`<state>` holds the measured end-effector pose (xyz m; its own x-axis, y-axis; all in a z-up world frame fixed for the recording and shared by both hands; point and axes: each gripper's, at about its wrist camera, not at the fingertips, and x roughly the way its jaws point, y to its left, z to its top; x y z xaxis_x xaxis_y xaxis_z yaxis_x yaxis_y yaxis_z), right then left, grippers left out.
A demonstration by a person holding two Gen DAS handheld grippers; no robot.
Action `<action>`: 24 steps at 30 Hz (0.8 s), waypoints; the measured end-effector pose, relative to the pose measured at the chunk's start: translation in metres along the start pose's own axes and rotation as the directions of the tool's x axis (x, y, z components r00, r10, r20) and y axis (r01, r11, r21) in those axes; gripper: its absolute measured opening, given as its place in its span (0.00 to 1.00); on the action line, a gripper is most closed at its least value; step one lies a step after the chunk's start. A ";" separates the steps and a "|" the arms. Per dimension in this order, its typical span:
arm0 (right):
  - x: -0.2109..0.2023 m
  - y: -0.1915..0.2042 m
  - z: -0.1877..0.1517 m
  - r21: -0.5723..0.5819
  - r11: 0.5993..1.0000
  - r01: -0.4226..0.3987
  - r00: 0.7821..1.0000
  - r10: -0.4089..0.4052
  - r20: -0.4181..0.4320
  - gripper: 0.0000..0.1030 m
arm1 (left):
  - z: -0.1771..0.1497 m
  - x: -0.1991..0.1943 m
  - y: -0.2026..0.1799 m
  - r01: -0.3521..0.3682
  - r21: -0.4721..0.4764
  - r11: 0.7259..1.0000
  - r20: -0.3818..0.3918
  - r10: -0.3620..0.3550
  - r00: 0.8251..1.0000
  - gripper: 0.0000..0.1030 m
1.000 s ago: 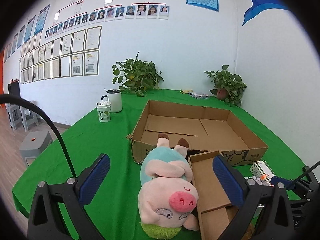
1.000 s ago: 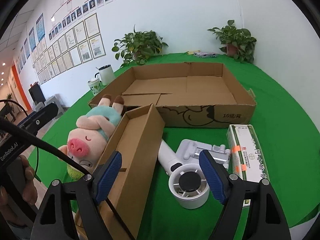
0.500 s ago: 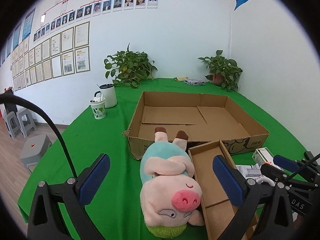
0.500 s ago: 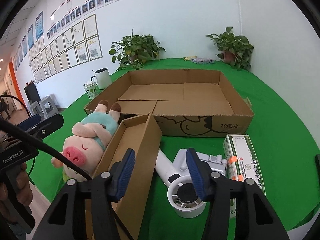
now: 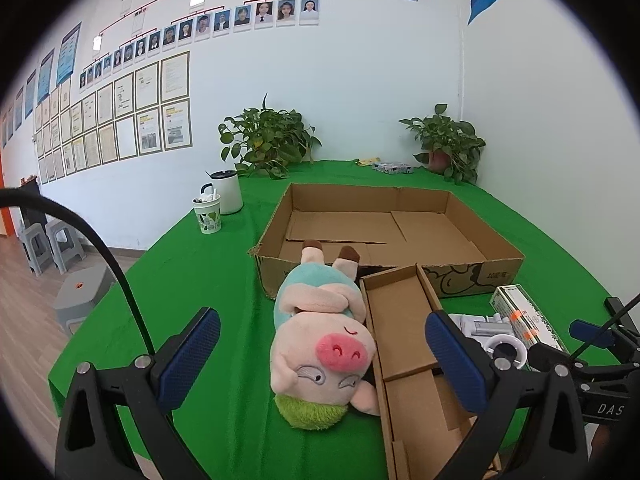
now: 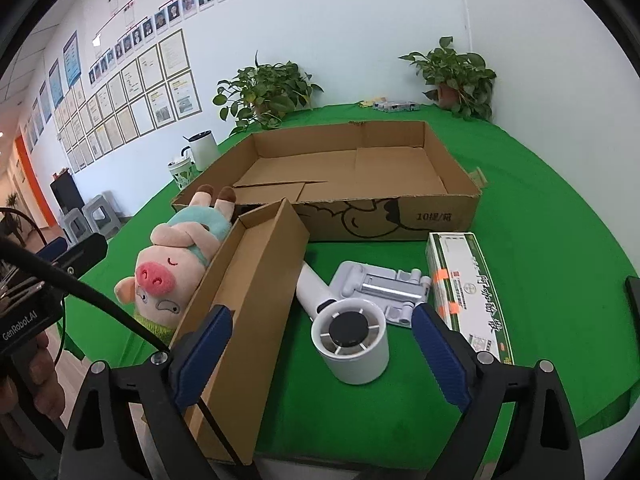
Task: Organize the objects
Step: 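Move the right tool toward the plush pig lying on the narrow tray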
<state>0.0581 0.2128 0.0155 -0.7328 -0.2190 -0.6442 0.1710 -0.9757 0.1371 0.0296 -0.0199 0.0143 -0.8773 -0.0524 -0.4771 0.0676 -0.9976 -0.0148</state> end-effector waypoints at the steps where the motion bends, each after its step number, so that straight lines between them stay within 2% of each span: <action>1: -0.006 -0.002 -0.002 0.009 1.000 0.003 1.000 -0.003 0.003 0.93 | 0.000 -0.002 -0.003 0.008 0.007 1.000 0.000 -0.008 1.000 0.99; 11: -0.042 -0.003 -0.011 0.014 1.000 0.026 0.999 -0.027 0.035 0.96 | -0.005 -0.010 -0.015 0.044 0.030 0.999 -0.012 -0.044 0.999 0.99; 20: -0.037 -0.009 -0.014 0.014 0.997 0.081 0.997 -0.082 0.012 0.96 | -0.006 0.002 -0.020 0.064 0.032 0.997 -0.024 -0.064 0.998 0.99; 24: -0.031 -0.011 -0.014 0.005 0.995 0.100 0.995 -0.100 0.013 0.96 | -0.006 0.007 -0.020 0.052 0.049 0.997 -0.019 -0.051 0.999 0.99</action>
<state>0.0883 0.2300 0.0234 -0.7545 -0.1207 -0.6452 0.0937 -0.9927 0.0762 0.0246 0.0000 0.0061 -0.8705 -0.0008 -0.4921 -0.0012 -1.0000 0.0037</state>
